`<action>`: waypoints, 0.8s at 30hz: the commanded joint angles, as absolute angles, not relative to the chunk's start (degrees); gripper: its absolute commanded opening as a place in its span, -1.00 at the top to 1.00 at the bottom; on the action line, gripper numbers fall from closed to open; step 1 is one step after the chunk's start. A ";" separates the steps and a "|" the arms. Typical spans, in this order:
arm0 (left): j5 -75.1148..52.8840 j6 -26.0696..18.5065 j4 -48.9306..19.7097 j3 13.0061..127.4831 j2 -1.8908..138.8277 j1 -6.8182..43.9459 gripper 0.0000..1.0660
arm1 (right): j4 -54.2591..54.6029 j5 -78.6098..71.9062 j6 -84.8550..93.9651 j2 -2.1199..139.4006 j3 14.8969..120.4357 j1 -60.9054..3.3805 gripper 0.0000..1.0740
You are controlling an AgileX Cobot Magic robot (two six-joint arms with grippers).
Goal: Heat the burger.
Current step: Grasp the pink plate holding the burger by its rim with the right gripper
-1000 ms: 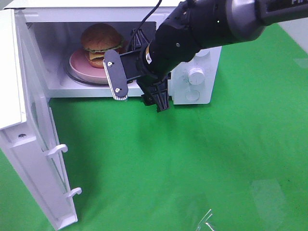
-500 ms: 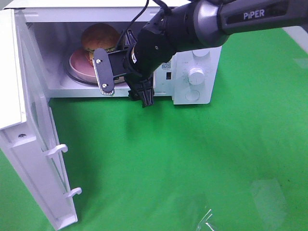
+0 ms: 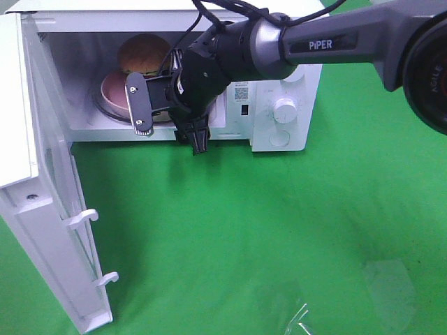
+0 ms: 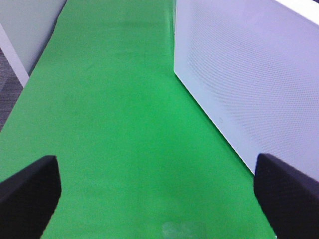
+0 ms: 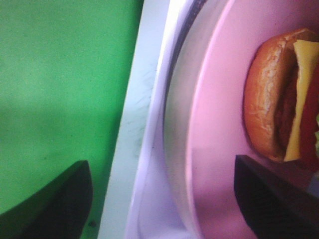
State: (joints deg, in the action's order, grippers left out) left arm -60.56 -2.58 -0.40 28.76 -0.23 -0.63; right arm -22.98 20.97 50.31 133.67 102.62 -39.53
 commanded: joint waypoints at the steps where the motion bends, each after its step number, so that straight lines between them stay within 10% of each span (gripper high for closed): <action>1: -59.70 -2.35 -0.52 28.71 -1.49 -0.92 -0.83 | -23.03 21.43 49.68 134.42 103.82 -39.59 -0.42; 15: -59.70 -2.41 -0.52 28.71 -1.49 -0.92 -0.83 | -20.51 21.54 49.68 137.34 105.20 -39.59 -0.25; 24: -59.70 -2.41 -0.52 28.71 -1.49 -0.92 -0.83 | -20.11 23.15 49.68 137.05 105.48 -39.59 0.88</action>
